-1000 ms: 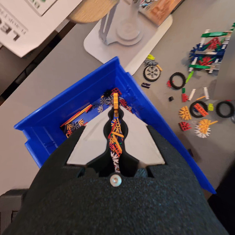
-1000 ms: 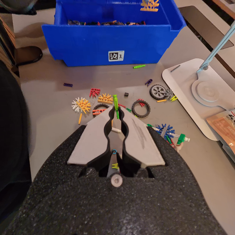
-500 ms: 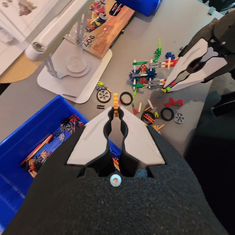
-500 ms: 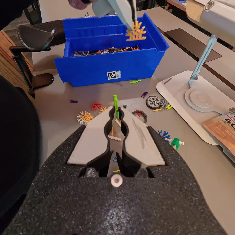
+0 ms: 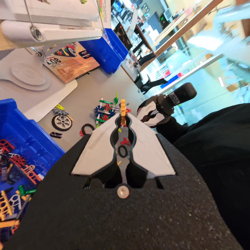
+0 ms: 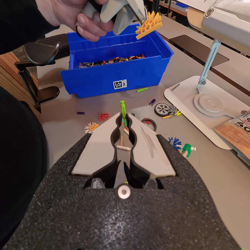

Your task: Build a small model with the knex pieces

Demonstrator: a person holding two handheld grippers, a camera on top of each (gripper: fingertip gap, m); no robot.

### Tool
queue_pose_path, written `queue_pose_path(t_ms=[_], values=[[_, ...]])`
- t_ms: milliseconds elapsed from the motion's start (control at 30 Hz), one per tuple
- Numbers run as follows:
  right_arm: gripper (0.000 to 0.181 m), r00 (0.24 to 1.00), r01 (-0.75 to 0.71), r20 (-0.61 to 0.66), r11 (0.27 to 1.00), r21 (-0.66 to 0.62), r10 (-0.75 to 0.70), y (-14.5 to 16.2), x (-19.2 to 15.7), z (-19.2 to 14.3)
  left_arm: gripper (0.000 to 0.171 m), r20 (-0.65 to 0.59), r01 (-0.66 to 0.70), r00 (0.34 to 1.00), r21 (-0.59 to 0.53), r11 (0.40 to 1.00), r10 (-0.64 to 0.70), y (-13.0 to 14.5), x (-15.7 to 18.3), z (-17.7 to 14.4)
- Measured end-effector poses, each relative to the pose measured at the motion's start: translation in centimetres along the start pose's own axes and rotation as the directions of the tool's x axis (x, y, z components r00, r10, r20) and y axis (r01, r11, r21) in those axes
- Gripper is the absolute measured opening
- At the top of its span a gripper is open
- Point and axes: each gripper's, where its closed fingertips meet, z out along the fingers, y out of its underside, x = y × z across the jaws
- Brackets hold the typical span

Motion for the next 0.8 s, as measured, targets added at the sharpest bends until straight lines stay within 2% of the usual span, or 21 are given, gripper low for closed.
queue_pose_path(t_ms=[167,400,467,567,800], values=[[0.005,1.0,-0.006,-0.008,1.0,0.001,0.006,0.0,-0.1,0.0,0.004,-0.062,0.049,0.997,0.015,0.999,-0.048,0.0,0.2,-0.1],[0.005,1.0,-0.01,-0.011,1.0,0.004,0.01,-0.2,-0.2,0.2,0.004,-0.052,0.038,0.998,-0.006,0.999,-0.038,0.2,0.2,-0.1],[0.005,1.0,-0.013,-0.012,1.0,0.003,0.013,-0.1,-0.2,0.2,0.004,-0.004,0.0,1.0,-0.048,0.999,0.0,0.8,0.0,0.2],[0.005,1.0,-0.016,-0.012,1.0,0.001,0.016,0.0,-0.2,0.3,0.004,0.082,-0.095,0.99,-0.168,0.981,0.11,2.5,-0.4,1.1],[0.005,1.0,-0.019,-0.012,1.0,-0.001,0.019,0.0,0.1,0.4,0.004,0.095,-0.209,0.962,-0.349,0.914,0.256,5.4,0.4,3.6]])
